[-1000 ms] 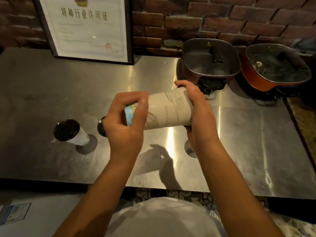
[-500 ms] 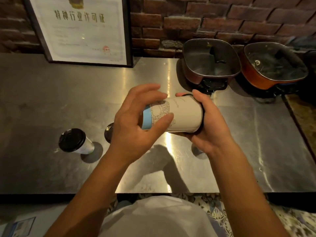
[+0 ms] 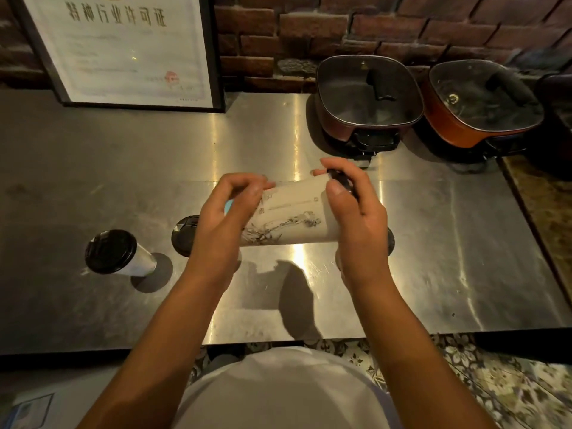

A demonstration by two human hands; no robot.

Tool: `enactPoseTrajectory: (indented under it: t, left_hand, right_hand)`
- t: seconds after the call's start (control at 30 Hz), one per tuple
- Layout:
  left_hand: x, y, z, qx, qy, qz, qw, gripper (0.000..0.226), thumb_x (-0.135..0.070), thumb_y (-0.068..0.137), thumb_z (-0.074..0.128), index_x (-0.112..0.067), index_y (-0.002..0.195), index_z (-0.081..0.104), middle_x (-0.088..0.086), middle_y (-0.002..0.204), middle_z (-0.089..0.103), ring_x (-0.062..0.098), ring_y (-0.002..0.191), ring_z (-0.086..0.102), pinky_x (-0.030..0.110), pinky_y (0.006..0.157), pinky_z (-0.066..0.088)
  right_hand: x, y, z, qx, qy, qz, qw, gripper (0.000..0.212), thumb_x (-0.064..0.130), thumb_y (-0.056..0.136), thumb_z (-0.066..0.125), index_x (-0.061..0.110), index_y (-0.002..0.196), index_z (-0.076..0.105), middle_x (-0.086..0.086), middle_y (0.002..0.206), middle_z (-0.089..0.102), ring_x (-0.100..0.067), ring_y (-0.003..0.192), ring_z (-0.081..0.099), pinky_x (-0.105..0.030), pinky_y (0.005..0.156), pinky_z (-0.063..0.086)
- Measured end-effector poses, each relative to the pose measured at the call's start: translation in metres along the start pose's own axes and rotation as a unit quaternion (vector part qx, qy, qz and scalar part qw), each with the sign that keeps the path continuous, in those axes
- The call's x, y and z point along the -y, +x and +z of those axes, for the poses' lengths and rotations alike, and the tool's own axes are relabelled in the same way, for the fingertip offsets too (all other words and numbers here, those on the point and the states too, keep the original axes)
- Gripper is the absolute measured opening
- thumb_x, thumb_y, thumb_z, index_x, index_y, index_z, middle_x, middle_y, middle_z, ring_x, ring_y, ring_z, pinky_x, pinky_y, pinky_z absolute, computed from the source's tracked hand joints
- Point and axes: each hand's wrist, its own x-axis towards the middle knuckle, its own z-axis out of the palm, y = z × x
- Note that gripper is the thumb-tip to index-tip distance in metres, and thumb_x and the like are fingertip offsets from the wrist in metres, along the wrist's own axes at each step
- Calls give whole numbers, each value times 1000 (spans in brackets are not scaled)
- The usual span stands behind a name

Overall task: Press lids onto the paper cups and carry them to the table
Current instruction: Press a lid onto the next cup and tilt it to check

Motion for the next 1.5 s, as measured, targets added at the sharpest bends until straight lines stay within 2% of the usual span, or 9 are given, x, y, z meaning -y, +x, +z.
enactPoseTrajectory:
  t: [0.17,0.3,0.43,0.67,0.8,0.93,1.1,1.37,1.5]
  left_hand:
    - [4,-6,4,58,126,248,959,23,-23,90,63,-15,112,61,7,120,66,16,113,67,19,78,57]
    - [0,-1,6,-27,6,61,998,15,-34,90,64,-21,96,69,-1,95,74,13,86,73,23,63,56]
    - [-7,2,4,-18,-158,-147,976,28,-34,100,54,-13,89,68,4,84,74,17,75,71,28,56,57]
    - [-1,-3,5,-85,-119,-83,986,26,-39,91,61,-19,103,70,1,102,73,18,93,67,28,64,57]
    - [-6,-4,7,-60,174,7,983,30,-27,104,53,-28,134,57,-4,135,57,13,116,60,7,67,52]
    - [-9,-8,7,53,238,92,965,38,-49,100,55,-46,138,53,-18,143,53,-2,132,50,21,102,48]
    - [-1,-9,24,75,231,144,959,39,-47,104,45,-43,142,49,-19,139,58,3,132,54,22,107,46]
    - [32,-3,32,61,174,17,983,44,-51,101,39,-47,145,42,-48,124,54,-21,122,50,9,99,43]
    - [66,10,24,107,223,-58,967,51,-60,98,46,-61,147,30,-41,134,48,-3,132,50,43,115,43]
  right_hand:
    - [8,4,-3,-38,118,179,976,26,39,96,57,33,114,75,9,94,71,-17,92,68,-38,73,53]
    - [8,-7,-2,-18,17,-9,1000,40,42,89,57,26,124,67,2,120,69,-16,110,65,-31,82,56]
    - [7,-13,1,54,-145,-277,948,47,30,85,63,15,129,59,-19,131,57,-16,121,57,-28,96,51]
    - [7,2,-15,88,35,55,994,68,57,77,65,40,141,51,6,135,64,-20,125,63,-46,91,61]
    - [5,3,-30,62,-61,3,996,62,53,75,73,37,133,59,14,125,68,-9,120,65,-31,92,60]
    - [1,3,-29,77,-101,-15,992,69,49,71,81,35,134,58,17,124,67,-9,121,64,-25,95,56]
    - [-2,2,-26,93,14,52,994,73,50,83,70,38,151,44,3,134,67,-23,126,65,-42,91,61]
    - [-24,2,-33,20,17,87,996,40,13,101,63,26,139,59,0,127,71,-19,113,72,-29,70,62]
    - [-68,6,-39,12,-28,99,995,44,18,96,69,30,137,60,-3,132,68,-25,121,68,-37,74,64]
